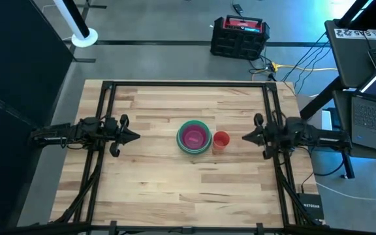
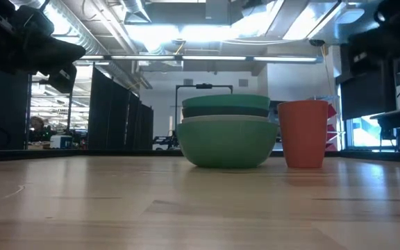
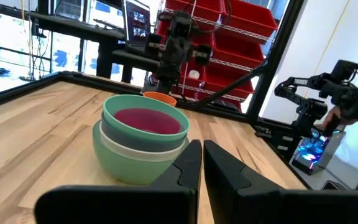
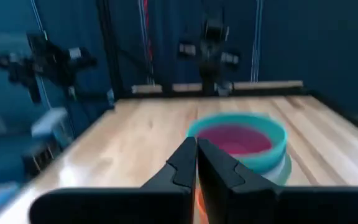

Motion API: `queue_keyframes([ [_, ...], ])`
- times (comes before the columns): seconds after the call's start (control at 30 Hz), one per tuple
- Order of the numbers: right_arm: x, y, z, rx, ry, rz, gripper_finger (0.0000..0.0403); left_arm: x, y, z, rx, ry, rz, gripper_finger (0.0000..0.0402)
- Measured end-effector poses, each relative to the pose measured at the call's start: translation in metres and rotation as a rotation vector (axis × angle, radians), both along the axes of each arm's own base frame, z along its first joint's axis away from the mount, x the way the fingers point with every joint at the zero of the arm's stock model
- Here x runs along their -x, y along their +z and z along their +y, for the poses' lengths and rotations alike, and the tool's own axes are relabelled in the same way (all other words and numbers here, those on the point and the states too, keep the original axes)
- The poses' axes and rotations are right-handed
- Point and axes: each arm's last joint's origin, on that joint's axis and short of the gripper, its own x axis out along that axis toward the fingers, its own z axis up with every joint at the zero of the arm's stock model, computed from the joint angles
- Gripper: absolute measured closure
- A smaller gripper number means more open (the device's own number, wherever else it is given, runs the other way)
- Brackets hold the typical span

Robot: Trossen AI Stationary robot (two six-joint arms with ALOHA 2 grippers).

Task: Nest bowls inside each other
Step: Return to Home Position

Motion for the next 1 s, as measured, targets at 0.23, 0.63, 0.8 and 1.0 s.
queue_keyframes([
  [0.23, 0.011, 0.030, 0.000, 0.002, -0.022, -0.093, 0.0402, 0.000, 0.000, 0.000, 0.000, 0.000, 0.000, 0.0402],
  [0.63, -0.002, 0.023, 0.001, -0.037, 0.044, -0.328, 0.0402, 0.000, 0.000, 0.000, 0.000, 0.000, 0.000, 0.0402],
  [0.8, -0.009, 0.003, 0.002, -0.039, 0.079, -0.465, 0.0402, 0.000, 0.000, 0.000, 0.000, 0.000, 0.000, 0.0402],
  [1.0, -0.014, -0.013, 0.002, -0.033, 0.085, -0.331, 0.0402, 0.000, 0.000, 0.000, 0.000, 0.000, 0.000, 0.0402],
])
